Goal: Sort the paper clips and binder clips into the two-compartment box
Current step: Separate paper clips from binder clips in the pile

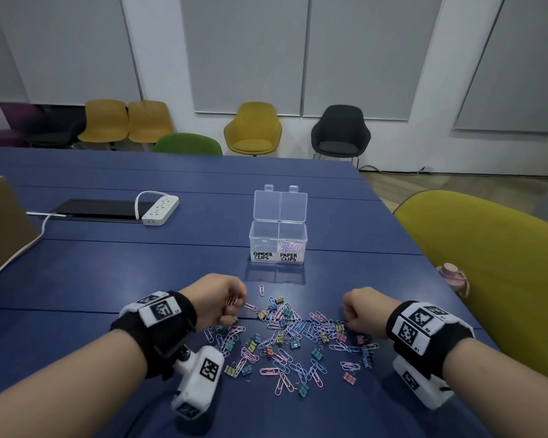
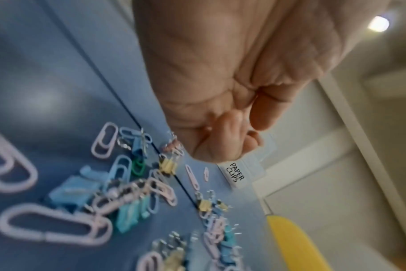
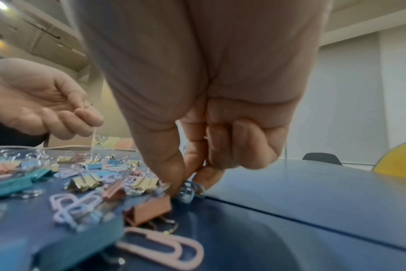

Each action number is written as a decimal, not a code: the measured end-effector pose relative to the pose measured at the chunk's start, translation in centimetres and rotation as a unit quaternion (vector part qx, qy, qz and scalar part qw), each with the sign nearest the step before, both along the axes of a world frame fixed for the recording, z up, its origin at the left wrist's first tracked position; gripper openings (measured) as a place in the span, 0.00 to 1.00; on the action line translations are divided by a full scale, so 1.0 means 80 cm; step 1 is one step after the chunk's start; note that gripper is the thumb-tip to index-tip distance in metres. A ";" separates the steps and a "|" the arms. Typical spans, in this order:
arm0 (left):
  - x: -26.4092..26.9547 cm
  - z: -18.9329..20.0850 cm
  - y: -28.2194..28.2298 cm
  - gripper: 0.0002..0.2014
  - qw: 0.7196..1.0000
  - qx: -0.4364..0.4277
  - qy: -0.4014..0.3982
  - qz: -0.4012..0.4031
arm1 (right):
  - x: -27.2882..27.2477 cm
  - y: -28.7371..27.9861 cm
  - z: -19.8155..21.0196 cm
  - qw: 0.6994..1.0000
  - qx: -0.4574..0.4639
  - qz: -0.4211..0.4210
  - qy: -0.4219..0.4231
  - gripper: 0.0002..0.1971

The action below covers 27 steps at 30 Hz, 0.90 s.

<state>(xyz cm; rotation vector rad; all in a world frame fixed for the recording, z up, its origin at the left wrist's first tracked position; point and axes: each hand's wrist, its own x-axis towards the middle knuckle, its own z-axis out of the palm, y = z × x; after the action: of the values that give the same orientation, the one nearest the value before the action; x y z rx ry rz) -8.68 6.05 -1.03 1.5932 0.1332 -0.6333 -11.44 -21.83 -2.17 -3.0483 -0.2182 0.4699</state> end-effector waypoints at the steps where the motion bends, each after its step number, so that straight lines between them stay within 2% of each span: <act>1: 0.000 0.002 0.004 0.10 0.999 -0.038 0.032 0.010 | -0.001 -0.002 0.001 1.000 0.011 -0.005 -0.006 0.15; 4: 0.002 0.006 0.010 0.13 0.996 -0.062 0.062 0.018 | -0.002 -0.015 0.007 0.994 0.099 -0.050 -0.027 0.14; 5: 0.002 0.007 0.011 0.14 0.997 -0.046 0.055 0.016 | -0.002 -0.020 0.009 0.983 0.162 -0.075 -0.033 0.13; 6: 0.002 0.007 0.011 0.15 0.999 -0.022 0.042 0.012 | -0.003 -0.023 0.011 0.961 0.252 -0.110 -0.028 0.12; 7: 0.002 0.006 0.011 0.16 1.000 0.010 0.022 0.005 | -0.004 -0.025 0.013 0.920 0.362 -0.151 -0.011 0.11; 9: 0.004 0.005 0.012 0.15 0.992 0.112 -0.040 -0.035 | -0.007 -0.025 0.014 0.790 0.568 -0.227 0.039 0.07; 11: 0.006 0.005 0.014 0.13 0.953 0.257 -0.123 -0.105 | -0.010 -0.021 0.017 0.676 0.681 -0.271 0.077 0.06; 13: 0.006 0.007 0.013 0.10 0.899 0.356 -0.190 -0.169 | -0.011 -0.015 0.020 0.581 0.753 -0.294 0.099 0.08; 14: 0.004 0.008 0.011 0.09 0.876 0.387 -0.213 -0.192 | -0.011 -0.012 0.021 0.544 0.773 -0.306 0.110 0.07; 15: 0.003 0.008 0.009 0.09 0.856 0.414 -0.226 -0.209 | -0.011 -0.006 0.022 0.523 0.783 -0.313 0.123 0.07; 16: 0.001 0.008 0.006 0.10 0.840 0.437 -0.233 -0.222 | -0.010 0.000 0.022 0.522 0.781 -0.314 0.136 0.07; 17: 0.001 0.007 0.004 0.11 0.826 0.458 -0.232 -0.232 | -0.009 0.007 0.021 0.542 0.766 -0.313 0.144 0.09; 18: 0.000 0.006 0.001 0.12 0.814 0.476 -0.230 -0.242 | -0.008 0.014 0.020 0.587 0.734 -0.309 0.145 0.11; 19: 0.000 0.005 0.000 0.13 0.803 0.490 -0.227 -0.250 | -0.006 0.022 0.018 0.658 0.680 -0.294 0.136 0.12; 20: 0.000 0.003 -0.003 0.13 0.793 0.503 -0.226 -0.258 | -0.006 0.031 0.018 0.749 0.597 -0.263 0.119 0.12; 21: -0.001 0.002 -0.005 0.12 0.784 0.513 -0.227 -0.265 | -0.006 0.039 0.018 0.844 0.483 -0.212 0.097 0.10; 22: -0.001 0.001 -0.007 0.10 0.775 0.522 -0.229 -0.271 | -0.006 0.046 0.018 0.921 0.352 -0.146 0.073 0.08; 23: -0.002 0.000 -0.009 0.09 0.768 0.530 -0.231 -0.276 | -0.005 0.053 0.017 0.967 0.235 -0.081 0.058 0.04; 24: -0.002 -0.001 -0.010 0.09 0.763 0.535 -0.232 -0.279 | -0.005 0.060 0.019 0.986 0.153 -0.036 0.056 0.03; 25: -0.001 -0.002 -0.011 0.08 0.759 0.540 -0.232 -0.281 | -0.005 0.066 0.020 0.993 0.103 -0.014 0.061 0.07; 27: 0.001 -0.005 -0.013 0.05 0.754 0.545 -0.234 -0.281 | -0.004 0.075 0.022 0.996 0.053 0.012 0.068 0.16</act>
<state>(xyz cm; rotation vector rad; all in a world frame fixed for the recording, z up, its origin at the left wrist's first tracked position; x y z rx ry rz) -8.64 5.04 -1.47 2.9551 -0.4704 -0.6039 -11.78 -15.81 -0.40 -2.8996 -0.2632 0.6418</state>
